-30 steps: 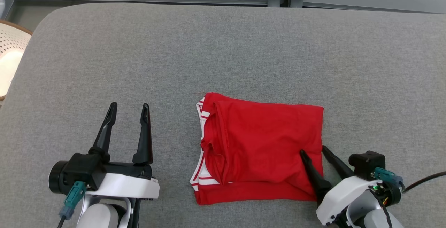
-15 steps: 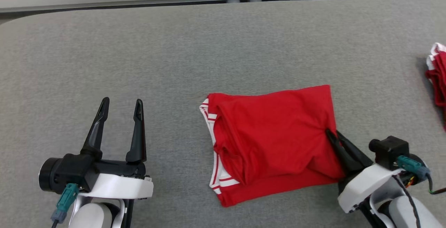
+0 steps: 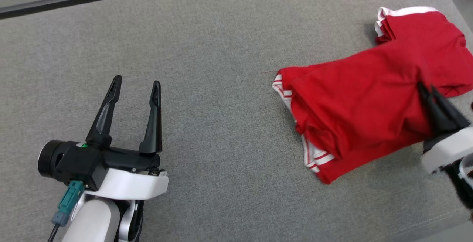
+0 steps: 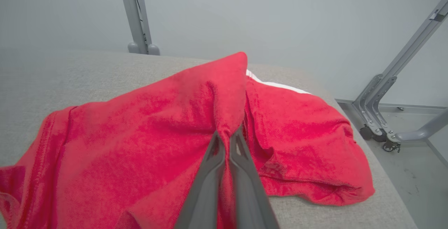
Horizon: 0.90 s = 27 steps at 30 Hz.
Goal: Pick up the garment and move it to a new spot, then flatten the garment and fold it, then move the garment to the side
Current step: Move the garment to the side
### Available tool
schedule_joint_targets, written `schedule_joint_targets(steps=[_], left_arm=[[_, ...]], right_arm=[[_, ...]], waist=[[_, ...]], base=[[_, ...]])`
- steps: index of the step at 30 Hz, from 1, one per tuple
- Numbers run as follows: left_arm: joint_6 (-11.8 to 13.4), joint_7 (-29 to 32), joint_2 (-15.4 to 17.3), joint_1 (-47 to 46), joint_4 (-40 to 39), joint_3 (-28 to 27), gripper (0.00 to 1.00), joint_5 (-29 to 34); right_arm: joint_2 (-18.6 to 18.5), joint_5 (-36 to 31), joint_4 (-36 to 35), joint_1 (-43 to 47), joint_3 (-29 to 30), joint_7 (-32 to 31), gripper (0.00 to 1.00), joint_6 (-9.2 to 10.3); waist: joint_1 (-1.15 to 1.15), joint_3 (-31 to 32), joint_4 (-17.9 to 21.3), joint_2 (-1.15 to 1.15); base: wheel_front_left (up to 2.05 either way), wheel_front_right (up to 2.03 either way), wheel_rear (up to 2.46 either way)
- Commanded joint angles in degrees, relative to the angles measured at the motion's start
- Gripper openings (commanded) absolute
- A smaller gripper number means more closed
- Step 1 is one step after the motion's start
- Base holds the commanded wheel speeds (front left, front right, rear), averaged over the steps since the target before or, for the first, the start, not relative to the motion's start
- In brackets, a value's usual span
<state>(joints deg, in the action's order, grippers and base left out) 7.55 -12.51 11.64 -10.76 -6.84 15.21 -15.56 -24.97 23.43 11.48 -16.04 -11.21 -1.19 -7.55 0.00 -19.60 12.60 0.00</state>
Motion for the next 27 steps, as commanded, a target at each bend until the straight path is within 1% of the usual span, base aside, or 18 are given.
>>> schedule_joint_targets(steps=[1, 2, 3, 6, 7, 8, 11, 13, 15, 16, 17, 18, 19, 24, 27], left_arm=[[-0.4, 0.6, 0.6, -2.0, -1.0, 0.2, 1.00, 0.9], [-0.4, 0.7, 0.9, -2.7, -1.3, 0.2, 1.00, 1.0], [-0.4, 0.7, 0.9, -2.7, -1.3, 0.2, 1.00, 1.0], [-1.1, 1.2, 1.3, -4.9, -2.4, 0.7, 1.00, 1.5], [-1.4, 1.3, 1.3, -5.7, -2.5, 1.1, 1.00, 1.5], [-1.6, 1.3, 1.2, -6.5, -2.5, 1.3, 1.00, 1.7], [-2.1, 1.1, 1.0, -8.6, -2.6, 2.0, 1.00, 2.1], [-2.6, 1.0, 0.9, -9.8, -2.6, 2.6, 1.00, 2.4], [-3.0, 1.0, 1.0, -10.8, -2.4, 3.0, 1.00, 2.6], [-3.1, 1.0, 1.1, -11.2, -2.2, 3.2, 1.00, 2.6], [-3.3, 0.9, 1.2, -11.5, -2.1, 3.2, 1.00, 2.6], [-3.4, 0.9, 1.3, -11.8, -2.0, 3.3, 1.00, 2.6], [-3.5, 0.8, 1.4, -12.0, -1.9, 3.3, 1.00, 2.7], [-3.3, 0.5, 1.6, -11.4, -1.1, 3.1, 1.00, 2.1], [-3.1, 0.3, 1.9, -9.8, -0.5, 2.6, 1.00, 1.4]], right_arm=[[-1.5, 0.6, 0.9, -4.1, 1.8, 1.0, 0.00, 0.13], [-2.7, 0.5, 1.6, -5.9, 3.0, 1.4, 0.00, 0.13], [-2.7, 0.5, 1.6, -5.9, 3.0, 1.4, 0.00, 0.13], [-4.5, 1.9, 4.6, -10.8, 6.5, 2.0, 0.00, 0.13], [-4.6, 3.4, 6.1, -12.5, 8.3, 2.7, 0.00, 0.13], [-5.8, 2.8, 7.6, -13.5, 9.3, 2.8, 0.00, 0.13], [-7.7, 4.1, 12.2, -17.0, 13.8, 4.9, 0.00, 0.13], [-8.3, 4.8, 15.6, -18.4, 16.6, 6.0, 0.00, 0.13], [-8.8, 5.2, 19.3, -19.4, 18.0, 5.9, 0.00, 0.13], [-8.9, 5.5, 21.1, -19.9, 18.4, 5.5, 0.04, 0.13], [-8.8, 5.7, 22.9, -20.7, 19.0, 5.4, 0.33, 0.13], [-8.5, 6.1, 24.3, -21.3, 19.0, 5.3, 0.75, 0.13], [-8.3, 5.9, 25.7, -21.7, 19.0, 5.4, 1.00, 0.13], [-7.0, 5.0, 31.0, -22.0, 20.7, 10.4, 1.00, 0.13], [-4.9, 4.5, 31.1, -19.8, 20.7, 13.8, 1.00, 0.13]], waist=[[0.00, -3.8, 1.8, 0.00], [0.00, -4.8, 1.8, 0.00], [0.00, -4.8, 1.8, 0.00], [0.00, -8.6, 1.3, 0.00], [0.00, -9.7, 0.9, 0.00], [0.00, -10.6, 0.5, 0.00], [0.00, -13.4, -0.7, 0.00], [0.00, -14.8, -1.4, 0.00], [0.00, -16.0, -2.2, 0.00], [0.00, -16.5, -2.5, 0.00], [0.00, -16.9, -2.7, 0.00], [0.00, -17.1, -2.8, 0.00], [0.00, -17.3, -2.9, 0.00], [0.00, -16.2, -2.9, 0.00], [0.00, -14.0, -2.6, 0.00]], base=[[0.00, 0.00, 0.00], [0.00, 0.00, 0.00], [0.00, 0.00, 0.00], [0.00, 0.00, 0.00], [0.00, 0.00, 0.00], [0.00, 0.00, 0.00], [0.00, 0.00, 0.00], [0.00, 0.00, 0.00], [0.00, 0.00, 0.00], [0.00, 0.00, 0.00], [0.00, 0.00, 0.00], [0.00, 0.00, 0.00], [0.00, 0.00, 0.00], [0.00, 0.00, 0.00], [0.00, 0.00, 0.00]])
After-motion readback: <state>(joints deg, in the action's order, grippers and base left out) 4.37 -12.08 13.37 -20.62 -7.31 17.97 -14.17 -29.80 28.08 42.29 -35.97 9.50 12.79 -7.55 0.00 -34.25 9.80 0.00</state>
